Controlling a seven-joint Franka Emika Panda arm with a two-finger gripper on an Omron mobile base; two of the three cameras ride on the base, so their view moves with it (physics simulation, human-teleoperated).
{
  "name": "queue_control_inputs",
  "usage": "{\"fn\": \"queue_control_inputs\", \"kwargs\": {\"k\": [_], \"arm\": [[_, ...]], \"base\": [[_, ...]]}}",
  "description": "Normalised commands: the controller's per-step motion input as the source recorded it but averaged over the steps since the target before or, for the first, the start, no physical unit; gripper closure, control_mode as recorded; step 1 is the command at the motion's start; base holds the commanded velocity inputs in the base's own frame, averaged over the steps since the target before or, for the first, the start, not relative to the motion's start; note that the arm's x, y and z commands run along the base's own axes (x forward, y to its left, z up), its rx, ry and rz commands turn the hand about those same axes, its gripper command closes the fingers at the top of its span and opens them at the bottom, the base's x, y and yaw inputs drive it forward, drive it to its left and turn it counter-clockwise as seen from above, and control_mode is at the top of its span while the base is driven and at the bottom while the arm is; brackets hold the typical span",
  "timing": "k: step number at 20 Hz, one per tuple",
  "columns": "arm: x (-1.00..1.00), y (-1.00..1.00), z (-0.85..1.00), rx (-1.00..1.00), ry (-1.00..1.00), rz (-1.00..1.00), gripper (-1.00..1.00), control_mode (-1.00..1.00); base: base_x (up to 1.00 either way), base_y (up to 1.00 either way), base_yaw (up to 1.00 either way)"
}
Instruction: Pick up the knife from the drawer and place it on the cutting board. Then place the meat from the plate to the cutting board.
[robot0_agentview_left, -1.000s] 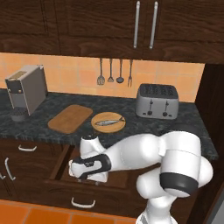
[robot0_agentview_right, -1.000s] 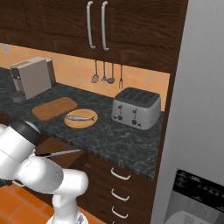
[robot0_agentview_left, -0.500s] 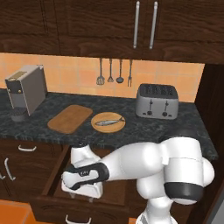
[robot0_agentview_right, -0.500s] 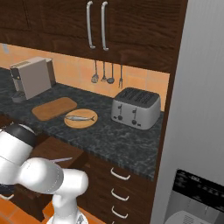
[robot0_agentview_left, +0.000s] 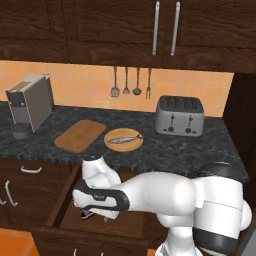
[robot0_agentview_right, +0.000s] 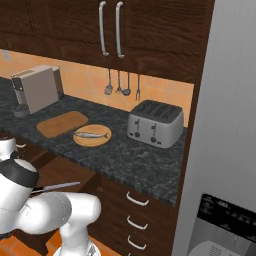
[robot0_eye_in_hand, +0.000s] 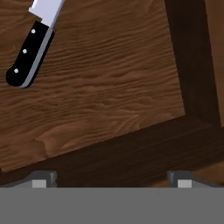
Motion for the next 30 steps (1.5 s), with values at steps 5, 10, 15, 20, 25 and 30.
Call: {"fn": "queue_control_inputs", "kwargs": {"k": [5, 10, 15, 20, 25, 30], "arm": [[0.65, -0.33, 0.13, -0.05, -0.04, -0.02, -1.00, -1.00], [0.36, -0.14, -0.10, 0.01, 0.02, -0.12, -1.00, -1.00], [0.02, 0.00, 0.14, 0.00, -0.08, -0.03, -1.00, -1.00], [0.00, -0.08, 0.06, 0.02, -0.04, 0.28, -1.00, -1.00], [0.01, 0.00, 0.17, 0.00, -0.04, 0.55, -1.00, -1.00], [0.17, 0.04, 0.01, -0.04, -0.01, 0.73, -1.00, -1.00]], "base": [[0.00, 0.00, 0.00], [0.00, 0.00, 0.00], [0.00, 0.00, 0.00], [0.00, 0.00, 0.00], [0.00, 0.00, 0.00], [0.00, 0.00, 0.00]]}}
